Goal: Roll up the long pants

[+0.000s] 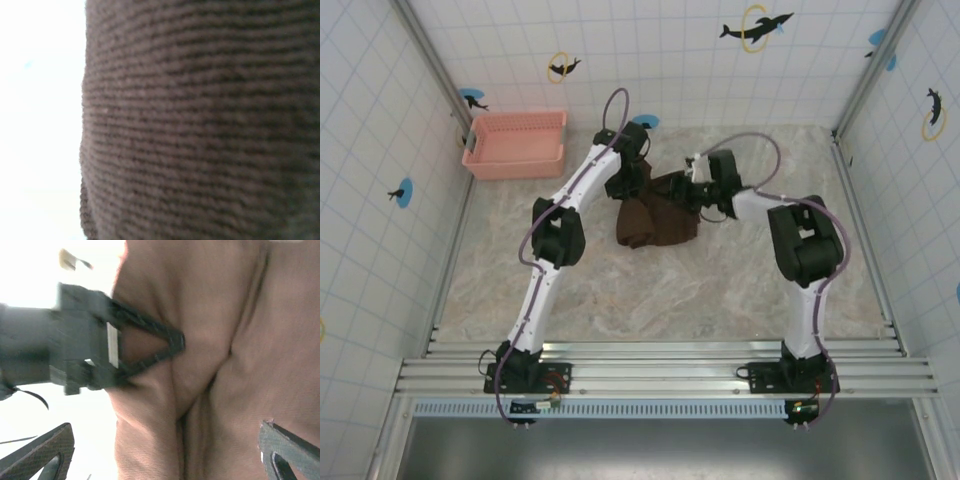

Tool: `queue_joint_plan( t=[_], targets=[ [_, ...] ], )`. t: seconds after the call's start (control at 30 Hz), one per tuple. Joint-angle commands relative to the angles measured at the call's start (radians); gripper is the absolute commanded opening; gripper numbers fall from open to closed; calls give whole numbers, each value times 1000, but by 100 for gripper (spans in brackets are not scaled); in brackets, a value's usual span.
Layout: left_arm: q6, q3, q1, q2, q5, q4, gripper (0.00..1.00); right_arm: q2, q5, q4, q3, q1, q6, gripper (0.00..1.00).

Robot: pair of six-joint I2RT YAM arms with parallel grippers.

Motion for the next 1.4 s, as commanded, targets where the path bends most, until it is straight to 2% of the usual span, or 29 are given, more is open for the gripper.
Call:
queue_joint_plan(
  t=[0.0,0.17,0.2,0.3,0.37,0.53,0.67,1.1,1.3,1.37],
  targets=[
    [83,30,5,-60,-143,-201,0,-106,249,-788,203,61,-608,97],
    [63,23,6,-66,-205,-323,0,-107,444,-952,304,162,-651,97],
    [60,16,6,-66,-197,-333,0,-108,521,-977,315,196,-657,97],
    [33,3,6,-72,-183,-359,0,-119,603,-979,283,275,-623,97],
    [5,-7,6,-77,-171,-367,0,-122,580,-956,258,315,-593,97],
    [-31,-21,6,-80,-121,-349,0,-128,611,-897,251,421,-542,97],
    [-30,-41,5,-78,-98,-334,0,-103,585,-890,291,452,-505,97],
    [-79,-179,4,-109,-36,-242,0,77,638,-973,563,516,-408,97],
    [-93,-182,2,-104,-13,-223,0,178,735,-1024,641,549,-412,97],
    [-100,-185,2,-103,-4,-220,0,205,724,-1008,650,553,-416,97]
  ],
)
